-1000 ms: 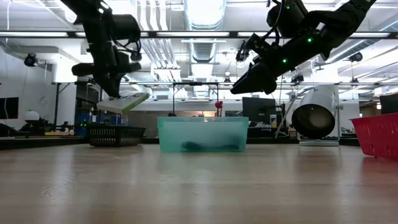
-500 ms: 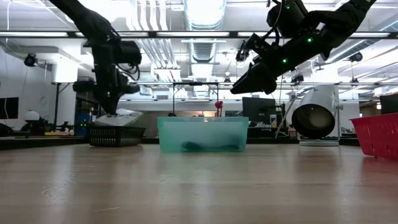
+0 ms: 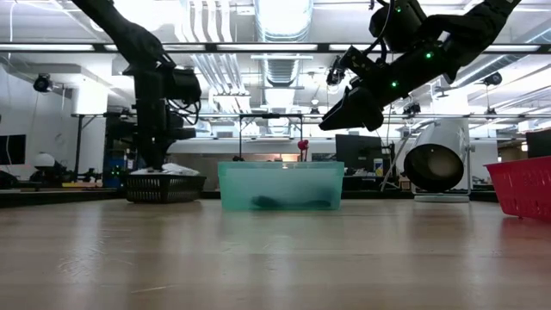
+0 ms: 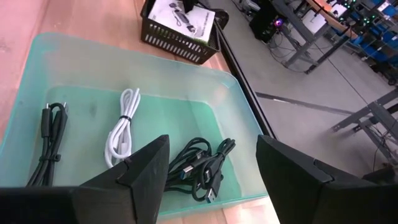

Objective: Pick and place items into bin
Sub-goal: Put the white card reader box into the black bin, then return to Home Position

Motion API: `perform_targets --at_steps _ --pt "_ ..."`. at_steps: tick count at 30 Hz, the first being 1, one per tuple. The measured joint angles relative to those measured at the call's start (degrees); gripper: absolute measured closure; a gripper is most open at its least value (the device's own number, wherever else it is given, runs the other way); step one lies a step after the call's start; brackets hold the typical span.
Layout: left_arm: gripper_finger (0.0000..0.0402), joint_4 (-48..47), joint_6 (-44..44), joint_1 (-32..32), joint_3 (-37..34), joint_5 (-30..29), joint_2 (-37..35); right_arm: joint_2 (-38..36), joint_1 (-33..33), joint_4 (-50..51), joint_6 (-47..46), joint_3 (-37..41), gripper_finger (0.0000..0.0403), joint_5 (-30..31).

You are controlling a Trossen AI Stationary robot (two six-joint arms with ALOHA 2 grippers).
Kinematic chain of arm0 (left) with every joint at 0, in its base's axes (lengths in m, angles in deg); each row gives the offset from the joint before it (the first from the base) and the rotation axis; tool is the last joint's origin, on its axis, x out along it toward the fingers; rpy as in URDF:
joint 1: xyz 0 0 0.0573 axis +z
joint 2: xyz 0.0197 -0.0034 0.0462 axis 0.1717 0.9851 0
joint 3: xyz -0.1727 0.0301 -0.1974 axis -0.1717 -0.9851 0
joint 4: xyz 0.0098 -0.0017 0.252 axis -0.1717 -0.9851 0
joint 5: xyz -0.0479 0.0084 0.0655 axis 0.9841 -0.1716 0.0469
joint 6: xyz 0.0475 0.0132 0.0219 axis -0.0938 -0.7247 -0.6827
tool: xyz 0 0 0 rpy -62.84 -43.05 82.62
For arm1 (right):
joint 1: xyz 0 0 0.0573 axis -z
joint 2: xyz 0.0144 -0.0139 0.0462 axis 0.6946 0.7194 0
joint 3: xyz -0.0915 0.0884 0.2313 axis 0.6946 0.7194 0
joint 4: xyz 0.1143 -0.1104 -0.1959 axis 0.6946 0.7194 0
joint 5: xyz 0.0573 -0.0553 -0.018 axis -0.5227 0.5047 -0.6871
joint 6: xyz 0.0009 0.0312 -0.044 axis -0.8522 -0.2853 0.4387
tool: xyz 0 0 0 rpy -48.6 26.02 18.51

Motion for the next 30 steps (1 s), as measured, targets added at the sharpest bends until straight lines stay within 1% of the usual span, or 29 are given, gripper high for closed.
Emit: perform_targets --at_steps 4,13,18,21,25,28,30 --pt "0.0363 -0.23 -1.65 0.00 -0.02 0.61 -0.43 0.00 -0.02 0.00 0.00 0.00 0.0177 0.00" --pt "0.0309 -0.31 -2.14 0.00 0.00 0.87 -1.23 0.00 -0.02 0.01 0.00 0.00 0.0177 -0.03" --pt "0.0296 -0.37 -6.01 -0.01 1.67 0.99 -3.43 0.00 -0.02 0.02 0.00 0.00 0.0177 -0.02" --pt "0.0295 0.18 -6.35 -0.62 3.33 1.51 -5.33 0.00 -0.02 0.02 0.00 0.00 0.0177 -0.04" --pt "0.0295 2.66 -10.21 -3.62 3.39 3.15 -9.01 0.00 -0.02 0.02 0.00 0.00 0.0177 -0.04" --pt "0.0295 4.23 -10.68 -7.61 1.66 3.33 -12.31 0.00 -0.02 0.02 0.00 0.00 0.0177 -0.05" --pt "0.0295 7.09 -10.49 -11.02 0.13 3.33 -14.22 0.00 -0.02 0.02 0.00 0.00 0.0177 -0.05"
